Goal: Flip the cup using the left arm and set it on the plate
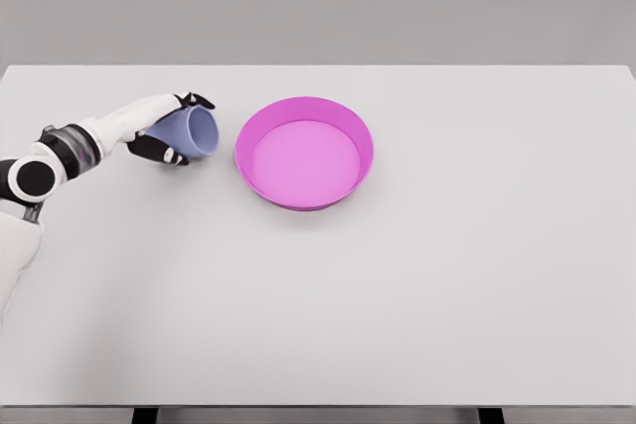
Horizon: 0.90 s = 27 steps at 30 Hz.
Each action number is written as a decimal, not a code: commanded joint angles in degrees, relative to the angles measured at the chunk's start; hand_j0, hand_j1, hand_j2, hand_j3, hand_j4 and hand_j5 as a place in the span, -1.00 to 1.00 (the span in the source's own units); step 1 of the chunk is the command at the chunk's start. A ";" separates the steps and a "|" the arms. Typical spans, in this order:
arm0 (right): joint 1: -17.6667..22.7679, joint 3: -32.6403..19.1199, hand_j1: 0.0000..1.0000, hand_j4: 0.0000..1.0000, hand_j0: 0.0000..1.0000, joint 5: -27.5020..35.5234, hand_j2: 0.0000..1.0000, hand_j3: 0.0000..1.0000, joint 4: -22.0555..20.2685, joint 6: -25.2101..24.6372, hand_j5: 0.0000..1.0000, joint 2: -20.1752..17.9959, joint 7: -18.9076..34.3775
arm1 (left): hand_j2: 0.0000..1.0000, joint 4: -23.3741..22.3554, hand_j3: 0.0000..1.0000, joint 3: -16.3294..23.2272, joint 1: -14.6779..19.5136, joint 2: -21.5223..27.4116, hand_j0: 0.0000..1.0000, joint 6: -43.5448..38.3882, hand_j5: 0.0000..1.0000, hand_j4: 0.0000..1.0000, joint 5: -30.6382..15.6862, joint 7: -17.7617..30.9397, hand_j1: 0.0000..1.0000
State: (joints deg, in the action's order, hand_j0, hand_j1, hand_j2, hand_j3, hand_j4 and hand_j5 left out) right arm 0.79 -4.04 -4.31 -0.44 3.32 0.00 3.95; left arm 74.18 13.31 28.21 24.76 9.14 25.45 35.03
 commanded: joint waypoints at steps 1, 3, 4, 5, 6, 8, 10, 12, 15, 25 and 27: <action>0.00 0.00 1.00 1.00 1.00 0.00 1.00 1.00 0.00 0.02 1.00 0.00 0.01 | 0.41 -0.44 0.41 -0.21 0.09 0.02 0.41 -0.08 0.41 0.41 -4.79 -0.03 0.41; 0.00 0.00 1.00 1.00 1.00 0.00 1.00 1.00 0.00 0.02 1.00 0.00 0.01 | 0.42 -1.67 0.42 -1.71 0.00 -0.16 0.42 -0.08 0.42 0.42 -9.10 -0.03 0.42; 0.00 0.00 1.00 1.00 1.00 0.00 1.00 1.00 0.00 0.02 1.00 0.00 0.01 | 0.42 -2.02 0.42 -1.79 0.09 -0.16 0.42 -0.08 0.42 0.42 -10.86 -0.03 0.42; 0.00 0.00 1.00 1.00 1.00 0.00 1.00 1.00 0.00 0.02 1.00 0.00 0.01 | 0.42 -2.29 0.42 -2.06 0.09 -0.07 0.42 -0.26 0.42 0.42 -12.35 -0.03 0.42; 0.00 0.00 1.00 1.00 1.00 0.00 1.00 1.00 0.00 0.02 1.00 0.00 0.01 | 0.41 -2.47 0.41 -2.85 0.00 -0.15 0.41 -0.35 0.41 0.41 -13.23 -0.03 0.41; 0.00 0.00 1.00 1.00 1.00 0.00 1.00 1.00 0.00 -0.07 1.00 0.00 0.01 | 0.41 -2.47 0.41 -3.38 -0.18 -0.16 0.41 -0.35 0.41 0.41 -15.69 -0.03 0.41; 0.00 0.00 1.00 1.00 1.00 0.00 1.00 1.00 0.00 0.02 1.00 0.00 0.01 | 0.40 -2.55 0.40 -3.38 -0.26 -0.33 0.40 -1.05 0.40 0.40 -17.10 -0.03 0.40; 0.00 0.00 1.00 1.00 1.00 0.00 1.00 1.00 0.00 0.02 1.00 0.00 0.01 | 0.41 -2.55 0.41 -3.55 -0.26 -1.30 0.41 -1.14 0.41 0.41 -18.24 -0.03 0.41; 0.00 0.00 1.00 1.00 1.00 0.00 1.00 1.00 0.00 0.02 1.00 0.00 0.01 | 0.41 -2.47 0.41 -5.57 -0.44 -4.72 0.41 -2.54 0.41 0.41 -20.44 -0.03 0.41; 0.00 0.00 1.00 1.00 1.00 0.00 1.00 1.00 0.00 0.02 1.00 0.00 0.01 | 0.41 -2.29 0.41 -7.33 -0.35 -11.32 0.41 -6.15 0.41 0.41 -24.04 -0.03 0.41; 0.00 0.00 1.00 1.00 1.00 0.00 1.00 1.00 0.00 0.02 1.00 0.00 0.01 | 0.41 -2.29 0.41 -7.51 -0.35 -12.28 0.41 -6.24 0.41 0.41 -26.06 -0.03 0.41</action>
State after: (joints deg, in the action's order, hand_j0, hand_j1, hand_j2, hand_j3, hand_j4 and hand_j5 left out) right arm 0.79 -4.04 -4.31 -0.44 3.32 0.00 3.95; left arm 71.83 6.00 27.86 13.65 3.19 0.96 35.02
